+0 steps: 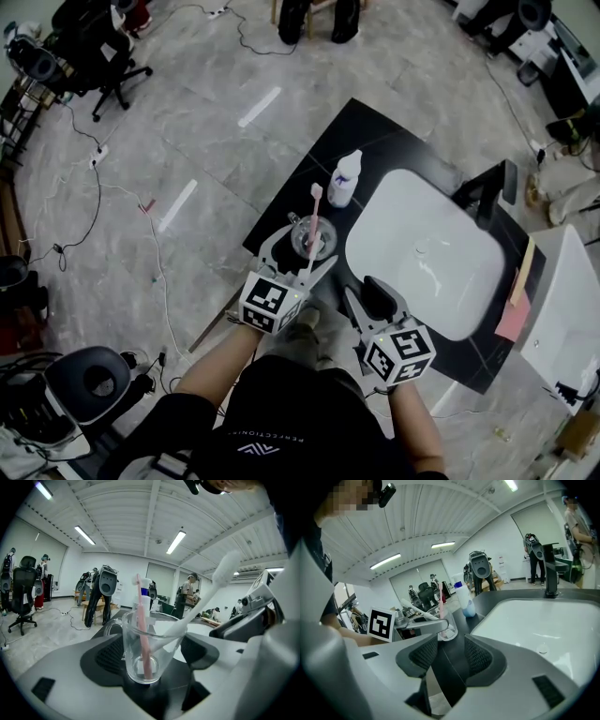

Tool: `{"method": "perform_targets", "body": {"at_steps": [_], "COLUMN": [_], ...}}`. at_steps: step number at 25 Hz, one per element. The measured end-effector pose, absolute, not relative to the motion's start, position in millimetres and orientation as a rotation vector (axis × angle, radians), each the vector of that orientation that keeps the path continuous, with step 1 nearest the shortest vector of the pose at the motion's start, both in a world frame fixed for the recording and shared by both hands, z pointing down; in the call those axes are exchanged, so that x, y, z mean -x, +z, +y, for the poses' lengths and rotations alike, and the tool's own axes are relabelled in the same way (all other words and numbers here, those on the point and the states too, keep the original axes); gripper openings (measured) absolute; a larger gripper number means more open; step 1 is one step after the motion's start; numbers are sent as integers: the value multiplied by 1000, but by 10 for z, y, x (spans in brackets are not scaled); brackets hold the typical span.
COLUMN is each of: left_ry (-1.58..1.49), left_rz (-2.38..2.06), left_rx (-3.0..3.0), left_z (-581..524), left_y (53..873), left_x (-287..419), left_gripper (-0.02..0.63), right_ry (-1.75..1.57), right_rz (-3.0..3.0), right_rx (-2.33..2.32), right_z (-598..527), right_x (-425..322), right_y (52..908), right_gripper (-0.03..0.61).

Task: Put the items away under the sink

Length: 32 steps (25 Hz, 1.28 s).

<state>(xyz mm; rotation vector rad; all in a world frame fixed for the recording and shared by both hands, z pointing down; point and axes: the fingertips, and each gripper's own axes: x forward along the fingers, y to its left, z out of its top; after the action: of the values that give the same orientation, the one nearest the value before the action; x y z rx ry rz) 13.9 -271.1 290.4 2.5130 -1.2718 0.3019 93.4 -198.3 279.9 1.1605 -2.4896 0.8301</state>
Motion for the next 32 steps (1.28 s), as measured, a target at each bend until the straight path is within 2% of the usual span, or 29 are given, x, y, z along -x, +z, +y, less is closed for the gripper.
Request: {"method": "perform_targets", "body": {"at_steps": [17, 25, 32], "left_ry": [351, 349, 335], "left_rz": [-1280, -1233, -1212], "left_rx": [-2543, -2590, -2606], "left_z": [-2876, -2894, -2898], "left_y": [2970, 2996, 2966], "left_x": [-267, -278, -273], "left_gripper": [385, 385, 385], "right_ry": [858, 845, 840], "right_rz": [-2450, -2430, -2409], "right_rx": [-1180, -1214, -1277], "right_z": [-2055, -2086, -2069], "right_x": [-994, -1047, -1126], "right_y": [2899, 2917, 2889], "right_gripper": [178, 98, 63]}}
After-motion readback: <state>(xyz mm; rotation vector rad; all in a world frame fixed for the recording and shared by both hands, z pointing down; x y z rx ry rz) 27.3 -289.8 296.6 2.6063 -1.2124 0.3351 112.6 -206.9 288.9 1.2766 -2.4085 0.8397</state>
